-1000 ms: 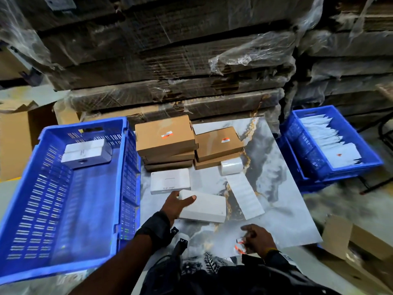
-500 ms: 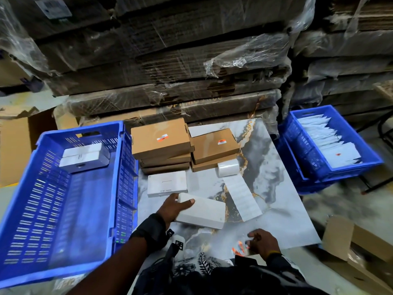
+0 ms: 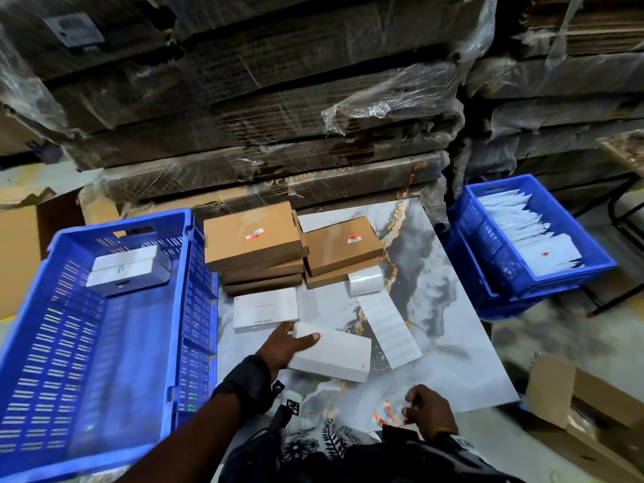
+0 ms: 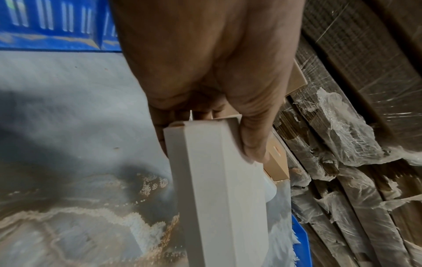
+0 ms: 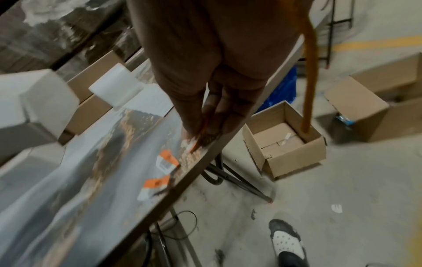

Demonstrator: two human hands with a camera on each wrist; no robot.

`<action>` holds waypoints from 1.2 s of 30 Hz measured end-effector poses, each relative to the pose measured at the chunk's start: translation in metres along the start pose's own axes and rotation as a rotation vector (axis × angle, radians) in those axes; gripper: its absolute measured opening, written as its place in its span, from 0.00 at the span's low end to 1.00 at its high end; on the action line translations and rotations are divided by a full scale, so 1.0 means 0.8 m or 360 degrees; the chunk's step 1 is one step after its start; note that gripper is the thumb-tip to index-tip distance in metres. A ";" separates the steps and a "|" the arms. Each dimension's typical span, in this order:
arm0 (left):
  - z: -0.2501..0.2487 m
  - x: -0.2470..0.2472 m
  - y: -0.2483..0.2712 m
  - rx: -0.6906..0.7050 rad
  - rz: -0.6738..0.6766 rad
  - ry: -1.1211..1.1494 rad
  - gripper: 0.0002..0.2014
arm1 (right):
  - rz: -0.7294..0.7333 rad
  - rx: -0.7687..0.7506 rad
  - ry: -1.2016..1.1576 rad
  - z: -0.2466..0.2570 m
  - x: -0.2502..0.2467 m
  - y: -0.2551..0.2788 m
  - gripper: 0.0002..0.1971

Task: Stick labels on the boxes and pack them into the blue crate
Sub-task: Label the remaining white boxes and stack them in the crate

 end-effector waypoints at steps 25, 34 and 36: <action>0.048 -0.002 -0.023 -0.0098 -0.0382 -0.0089 0.12 | -0.0070 -0.0257 0.0045 0.158 -0.074 -0.150 0.17; 0.075 -0.027 -0.047 -0.0291 -0.0622 -0.0511 0.32 | -0.0025 -0.0047 -0.0441 0.217 -0.055 -0.257 0.32; 0.077 -0.030 -0.047 -0.0328 -0.0645 -0.0534 0.31 | 0.0001 -0.0104 -0.0140 0.221 -0.058 -0.264 0.27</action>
Point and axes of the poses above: each hand's wrist, its own y-axis away from the middle knuckle, its own x-axis out of the palm, z = x × y, the point moved 8 cm from there along -y, towards the middle knuckle, and after that the axes turned 11 degrees about -x, right-handed, at the moved point
